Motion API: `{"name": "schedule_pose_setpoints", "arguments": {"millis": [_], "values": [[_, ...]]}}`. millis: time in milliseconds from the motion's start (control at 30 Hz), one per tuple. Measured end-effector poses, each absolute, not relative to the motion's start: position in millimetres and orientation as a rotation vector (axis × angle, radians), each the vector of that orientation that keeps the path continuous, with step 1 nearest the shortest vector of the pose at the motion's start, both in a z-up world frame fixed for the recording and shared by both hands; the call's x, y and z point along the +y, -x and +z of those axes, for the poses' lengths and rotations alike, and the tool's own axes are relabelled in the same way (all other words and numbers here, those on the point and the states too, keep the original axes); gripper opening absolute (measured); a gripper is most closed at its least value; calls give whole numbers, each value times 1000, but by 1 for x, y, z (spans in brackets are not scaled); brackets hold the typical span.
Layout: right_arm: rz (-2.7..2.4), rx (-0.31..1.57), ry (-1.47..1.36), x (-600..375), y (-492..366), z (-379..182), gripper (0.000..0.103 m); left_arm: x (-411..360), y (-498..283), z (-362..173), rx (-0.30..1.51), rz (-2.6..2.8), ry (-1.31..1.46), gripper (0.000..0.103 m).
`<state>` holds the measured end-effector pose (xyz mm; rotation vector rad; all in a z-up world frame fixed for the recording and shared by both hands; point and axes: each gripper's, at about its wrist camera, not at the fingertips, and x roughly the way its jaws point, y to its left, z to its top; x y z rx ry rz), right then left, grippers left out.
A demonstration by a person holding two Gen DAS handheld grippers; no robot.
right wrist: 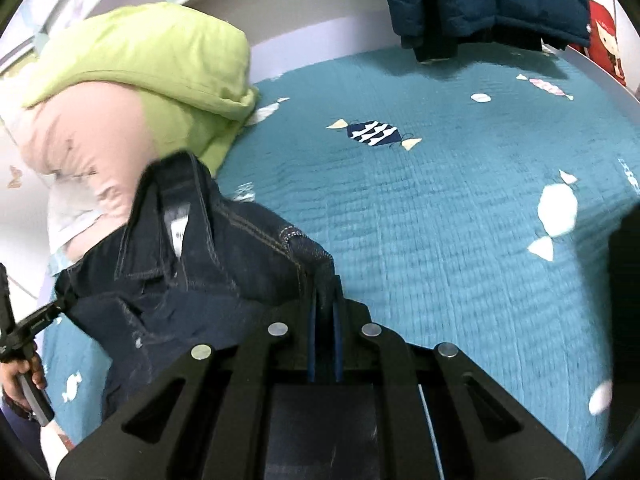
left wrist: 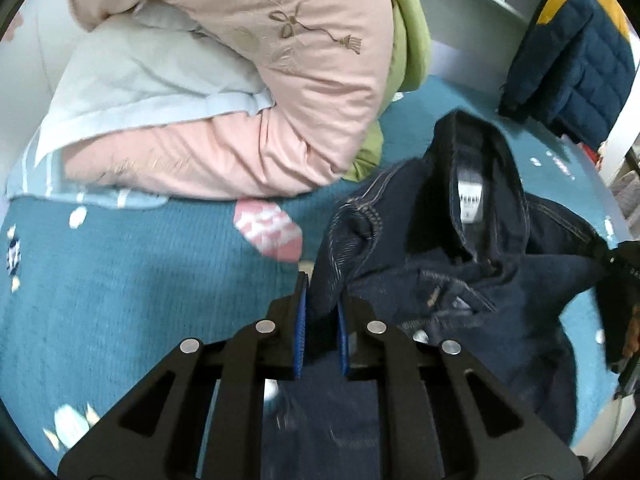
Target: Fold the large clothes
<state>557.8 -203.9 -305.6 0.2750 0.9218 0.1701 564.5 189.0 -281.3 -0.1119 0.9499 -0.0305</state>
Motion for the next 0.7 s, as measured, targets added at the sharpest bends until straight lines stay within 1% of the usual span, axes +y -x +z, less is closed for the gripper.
{"name": "schedule_pose_setpoints", "arguments": {"millis": [233, 400, 533, 600, 700], "values": [[179, 884, -312, -214, -473, -274, 6, 197, -469, -268, 924, -34, 208, 12], [171, 899, -334, -223, -404, -268, 6, 202, -392, -272, 937, -30, 273, 12], [157, 945, -335, -230, -346, -283, 6, 201, -332, -294, 968, 15, 275, 12], [139, 995, -346, -234, -314, -302, 6, 209, -301, -312, 993, 49, 324, 12], [92, 1076, -363, -241, -284, -336, 6, 214, -273, -346, 1075, 119, 314, 9]]}}
